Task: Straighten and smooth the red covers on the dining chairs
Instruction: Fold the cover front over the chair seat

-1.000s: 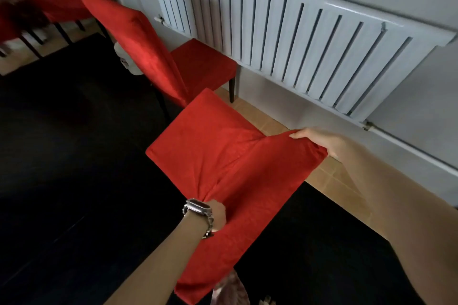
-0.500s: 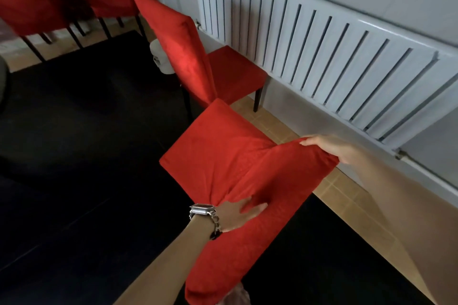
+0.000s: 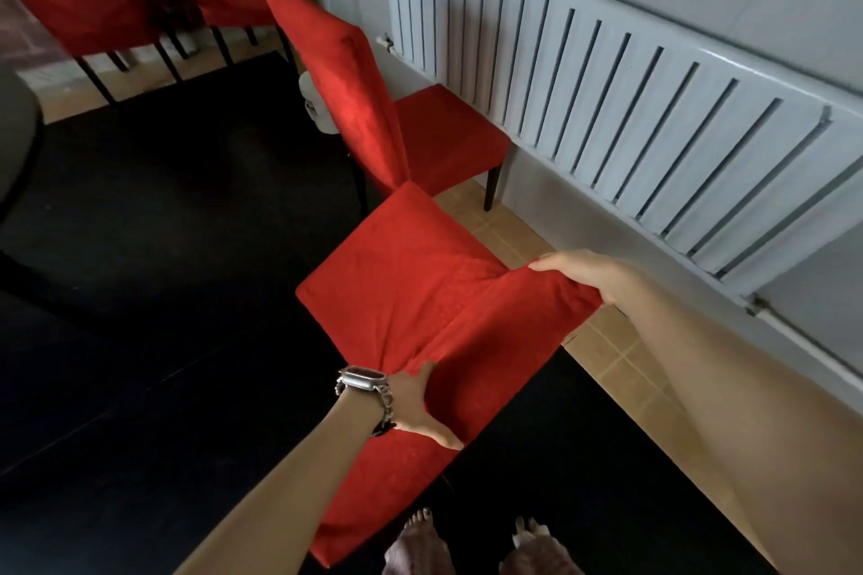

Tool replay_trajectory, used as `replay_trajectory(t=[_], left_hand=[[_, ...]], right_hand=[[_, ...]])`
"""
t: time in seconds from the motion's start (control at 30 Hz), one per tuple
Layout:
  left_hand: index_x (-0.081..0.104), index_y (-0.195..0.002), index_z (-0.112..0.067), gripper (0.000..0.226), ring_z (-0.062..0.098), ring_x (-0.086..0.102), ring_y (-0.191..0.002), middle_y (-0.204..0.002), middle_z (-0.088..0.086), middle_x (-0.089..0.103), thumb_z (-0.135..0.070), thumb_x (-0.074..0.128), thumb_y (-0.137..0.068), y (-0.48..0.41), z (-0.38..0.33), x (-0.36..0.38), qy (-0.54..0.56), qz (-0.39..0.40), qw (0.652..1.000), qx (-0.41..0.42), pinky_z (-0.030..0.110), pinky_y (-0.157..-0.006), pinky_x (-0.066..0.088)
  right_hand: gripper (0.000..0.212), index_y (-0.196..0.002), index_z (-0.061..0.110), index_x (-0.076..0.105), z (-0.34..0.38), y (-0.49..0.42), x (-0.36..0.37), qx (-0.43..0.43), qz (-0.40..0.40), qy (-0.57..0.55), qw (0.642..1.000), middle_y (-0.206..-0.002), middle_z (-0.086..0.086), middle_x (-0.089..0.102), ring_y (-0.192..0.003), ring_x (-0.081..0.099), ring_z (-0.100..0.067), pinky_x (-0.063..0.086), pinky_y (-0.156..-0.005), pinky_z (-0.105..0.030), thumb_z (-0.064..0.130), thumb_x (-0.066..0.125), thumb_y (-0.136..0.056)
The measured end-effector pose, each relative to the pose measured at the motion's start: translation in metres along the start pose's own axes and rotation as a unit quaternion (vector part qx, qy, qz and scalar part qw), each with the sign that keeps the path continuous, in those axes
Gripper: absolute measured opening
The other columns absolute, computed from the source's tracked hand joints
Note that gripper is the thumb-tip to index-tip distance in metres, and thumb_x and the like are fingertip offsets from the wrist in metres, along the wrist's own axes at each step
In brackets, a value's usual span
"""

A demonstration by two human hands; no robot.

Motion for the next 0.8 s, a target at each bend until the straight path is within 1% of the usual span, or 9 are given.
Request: replay_trajectory(t=[0.03,0.1,0.13,0.17,0.3,0.43,0.5,0.63,0.8], left_hand=[[-0.005,-0.148,-0.039,0.134,0.022,0.064,-0.100,-0.112,0.006,0.065,-0.091,0.059,-0.042,0.000,0.000,0.003,0.007,-0.009,1.000,-0.009,0.029,-0.071,0.051],[-0.001,-0.146,-0.044,0.133,0.017,0.064,-0.086,-0.089,-0.003,0.063,-0.096,0.054,-0.036,0.003,0.001,0.011,0.022,-0.037,0.999,-0.030,0.032,-0.078,0.055],[0.001,-0.145,-0.045,0.134,0.015,0.063,-0.082,-0.083,-0.006,0.060,-0.098,0.052,-0.034,0.004,0.002,0.016,0.027,-0.049,0.998,-0.041,0.034,-0.080,0.056],[0.001,-0.145,-0.045,0.135,0.013,0.062,-0.081,-0.083,-0.007,0.060,-0.099,0.051,-0.032,0.004,0.003,0.022,0.034,-0.056,0.996,-0.053,0.034,-0.081,0.056],[0.003,-0.145,-0.043,0.136,0.015,0.062,-0.090,-0.103,-0.004,0.061,-0.098,0.051,-0.030,0.008,0.004,0.037,0.082,-0.086,0.988,-0.100,0.034,-0.085,0.055],[0.005,-0.145,-0.041,0.132,0.015,0.059,-0.079,-0.083,-0.007,0.052,-0.094,0.054,-0.034,0.014,-0.002,0.037,0.097,-0.088,0.984,-0.123,0.035,-0.082,0.057],[0.007,-0.144,-0.043,0.131,0.015,0.060,-0.073,-0.077,-0.008,0.050,-0.094,0.054,-0.033,0.013,-0.003,0.039,0.105,-0.089,0.982,-0.128,0.035,-0.080,0.057],[0.012,-0.141,-0.043,0.126,0.015,0.059,-0.081,-0.088,-0.010,0.054,-0.095,0.054,-0.035,0.014,0.004,0.048,0.122,-0.114,0.978,-0.125,0.033,-0.081,0.056],[0.020,-0.137,-0.044,0.113,0.015,0.060,-0.077,-0.095,-0.007,0.057,-0.090,0.058,-0.040,0.021,-0.003,0.057,0.163,-0.134,0.968,-0.133,0.030,-0.072,0.056]], right_hand=[[0.055,-0.126,0.015,0.057,0.000,-0.002,-0.001,0.008,0.026,0.009,1.000,-0.129,-0.014,0.057,-0.112,0.059,-0.035,0.046,-0.101,-0.049,0.046,0.069,-0.082],[0.078,-0.136,0.013,0.048,0.002,-0.006,0.000,0.018,0.075,0.043,0.996,-0.138,-0.015,0.050,-0.122,0.052,-0.035,0.041,-0.105,-0.050,0.056,0.071,-0.075],[0.083,-0.138,0.013,0.046,0.003,-0.007,0.001,0.020,0.093,0.057,0.994,-0.139,-0.015,0.049,-0.123,0.051,-0.035,0.040,-0.106,-0.050,0.059,0.071,-0.074],[0.081,-0.137,0.013,0.047,0.004,-0.008,0.003,0.020,0.104,0.063,0.992,-0.138,-0.016,0.050,-0.121,0.053,-0.036,0.041,-0.105,-0.049,0.058,0.071,-0.074],[0.062,-0.133,0.012,0.052,0.004,-0.012,0.012,-0.009,0.103,0.059,0.993,-0.132,-0.015,0.055,-0.116,0.056,-0.034,0.043,-0.103,-0.048,0.047,0.065,-0.084],[0.063,-0.137,0.011,0.048,0.001,-0.012,0.014,-0.031,0.088,0.040,0.995,-0.136,-0.016,0.052,-0.121,0.052,-0.034,0.041,-0.106,-0.048,0.043,0.063,-0.086],[0.062,-0.136,0.010,0.048,0.001,-0.015,0.015,-0.033,0.076,0.035,0.996,-0.133,-0.017,0.053,-0.117,0.054,-0.035,0.044,-0.102,-0.048,0.043,0.064,-0.086],[0.060,-0.135,0.009,0.048,0.001,-0.015,0.020,-0.033,0.069,0.042,0.996,-0.130,-0.016,0.055,-0.111,0.056,-0.034,0.046,-0.097,-0.045,0.040,0.063,-0.087],[0.053,-0.130,0.009,0.052,-0.001,-0.011,0.019,-0.040,0.077,0.032,0.996,-0.122,-0.016,0.058,-0.104,0.058,-0.034,0.051,-0.081,-0.040,0.037,0.064,-0.087]])
Point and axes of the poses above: each hand's wrist, its own y-axis away from the middle knuckle, its own x-axis out of the palm, z = x × y, the point moved 2 cm from there along -y, towards the middle knuckle
